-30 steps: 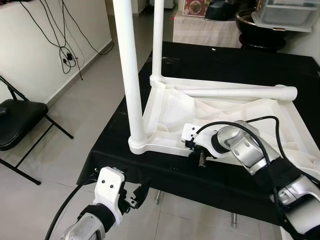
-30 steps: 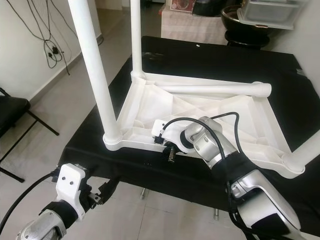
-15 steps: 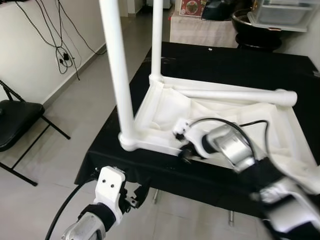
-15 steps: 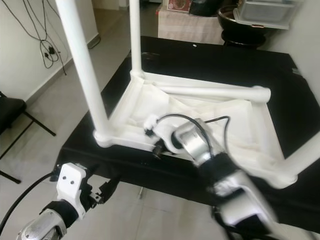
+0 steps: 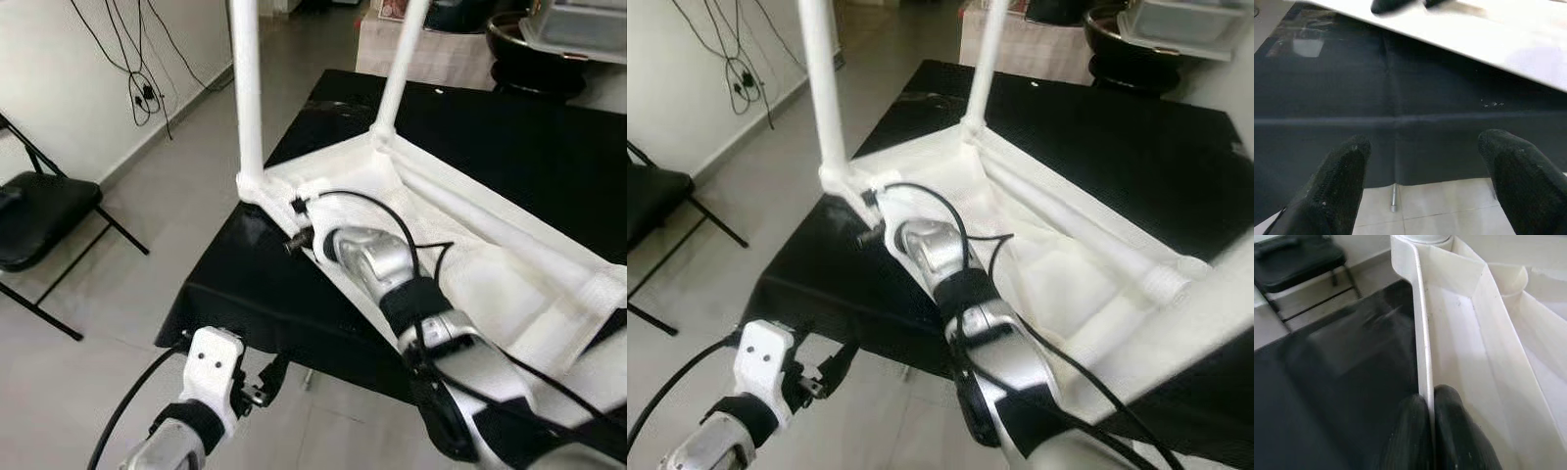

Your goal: Building children table

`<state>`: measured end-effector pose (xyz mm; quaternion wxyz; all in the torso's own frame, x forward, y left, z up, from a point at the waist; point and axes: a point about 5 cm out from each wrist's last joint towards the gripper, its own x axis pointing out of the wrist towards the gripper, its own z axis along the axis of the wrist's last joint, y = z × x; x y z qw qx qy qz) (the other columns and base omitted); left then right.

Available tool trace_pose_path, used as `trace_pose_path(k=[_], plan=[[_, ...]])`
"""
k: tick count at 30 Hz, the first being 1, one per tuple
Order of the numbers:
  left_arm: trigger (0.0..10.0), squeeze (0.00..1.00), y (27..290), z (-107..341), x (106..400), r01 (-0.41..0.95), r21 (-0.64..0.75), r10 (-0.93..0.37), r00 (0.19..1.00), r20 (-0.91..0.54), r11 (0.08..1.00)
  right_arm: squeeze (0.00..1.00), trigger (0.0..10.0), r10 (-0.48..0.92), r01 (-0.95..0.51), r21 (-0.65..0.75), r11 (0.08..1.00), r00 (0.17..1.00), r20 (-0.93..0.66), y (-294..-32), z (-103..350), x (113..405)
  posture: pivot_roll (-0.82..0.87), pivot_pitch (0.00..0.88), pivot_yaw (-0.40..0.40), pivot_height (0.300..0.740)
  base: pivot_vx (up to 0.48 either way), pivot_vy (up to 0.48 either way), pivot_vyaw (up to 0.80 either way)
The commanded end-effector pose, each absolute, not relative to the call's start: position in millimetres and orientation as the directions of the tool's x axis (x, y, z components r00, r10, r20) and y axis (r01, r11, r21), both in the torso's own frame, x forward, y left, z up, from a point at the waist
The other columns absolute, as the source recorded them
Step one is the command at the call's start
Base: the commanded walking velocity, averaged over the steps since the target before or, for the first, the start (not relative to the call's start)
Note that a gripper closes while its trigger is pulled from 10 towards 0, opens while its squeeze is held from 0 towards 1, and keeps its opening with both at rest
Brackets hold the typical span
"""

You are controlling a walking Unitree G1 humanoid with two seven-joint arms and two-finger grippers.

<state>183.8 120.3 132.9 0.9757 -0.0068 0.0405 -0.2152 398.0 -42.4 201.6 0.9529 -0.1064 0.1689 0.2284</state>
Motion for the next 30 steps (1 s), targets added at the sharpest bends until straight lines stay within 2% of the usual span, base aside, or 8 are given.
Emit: trace_pose_path(k=[1, 5, 6, 25, 26, 27, 28, 30], plan=[[10.0, 0.0, 119.0, 132.2, 180.8, 0.416, -0.035, -0.417, 0.904, -0.091, 0.909, 0.0, 10.0, 0.369, -0.385, -0.202, 0.901, 0.923, -0.113, -35.5, 255.4, 407.1, -0.01, 0.128, -0.075, 0.74, 0.0, 0.0, 0.0], [10.0, 0.0, 118.0, 132.1, 180.1, 0.415, -0.04, -0.417, 0.904, -0.09, 0.909, 0.02, 10.0, 0.31, -0.315, -0.208, 0.926, 0.949, -0.055, -33.3, 263.7, 409.3, -0.01, 0.128, -0.077, 0.74, 0.0, 0.0, 0.0], [10.0, 0.0, 117.3, 132.1, 180.1, 0.415, -0.041, -0.417, 0.904, -0.09, 0.909, 1.0, 10.0, 0.289, -0.289, -0.198, 0.937, 0.957, -0.026, -31.4, 267.4, 409.5, -0.01, 0.131, -0.081, 0.74, 0.0, 0.0, 0.0], [10.0, 0.0, 120.8, 130.0, 183.2, 0.411, -0.023, -0.411, 0.906, -0.098, 0.912, 0.96, 10.0, 0.636, -0.638, -0.025, 0.77, 0.764, 0.109, -39.5, 233.6, 366.6, -0.04, 0.115, -0.055, 0.74, 0.0, 0.0, 0.0], [10.0, 0.0, 122.5, 130.3, 184.0, 0.403, -0.012, -0.403, 0.91, -0.095, 0.915, 0.44, 10.0, 0.691, -0.696, -0.006, 0.718, 0.711, 0.126, -48.1, 225.4, 353.0, -0.05, 0.114, -0.051, 0.74, 0.0, 0.0, 0.0], [10.0, 0.0, 122.5, 130.3, 184.0, 0.403, -0.012, -0.403, 0.91, -0.095, 0.915, 0.44, 10.0, 0.691, -0.696, -0.006, 0.718, 0.711, 0.126, -48.1, 225.4, 353.0, -0.05, 0.114, -0.051, 0.74, 0.0, 0.0, 0.0], [10.0, 0.0, 125.5, 131.3, 185.9, 0.38, -0.012, -0.38, 0.921, -0.087, 0.925, 0.0, 10.0, 0.712, -0.714, -0.048, 0.699, 0.686, 0.15, -59.7, 217.8, 339.7, -0.05, 0.114, -0.051, 0.74, 0.0, 0.0, 0.0], [10.0, 0.0, 129.5, 132.4, 188.3, 0.351, -0.009, -0.351, 0.933, -0.077, 0.936, 0.0, 10.0, 0.73, -0.732, -0.054, 0.679, 0.665, 0.157, -69.8, 210.0, 327.0, -0.06, 0.109, -0.046, 0.74, 0.0, 0.0, 0.0]])
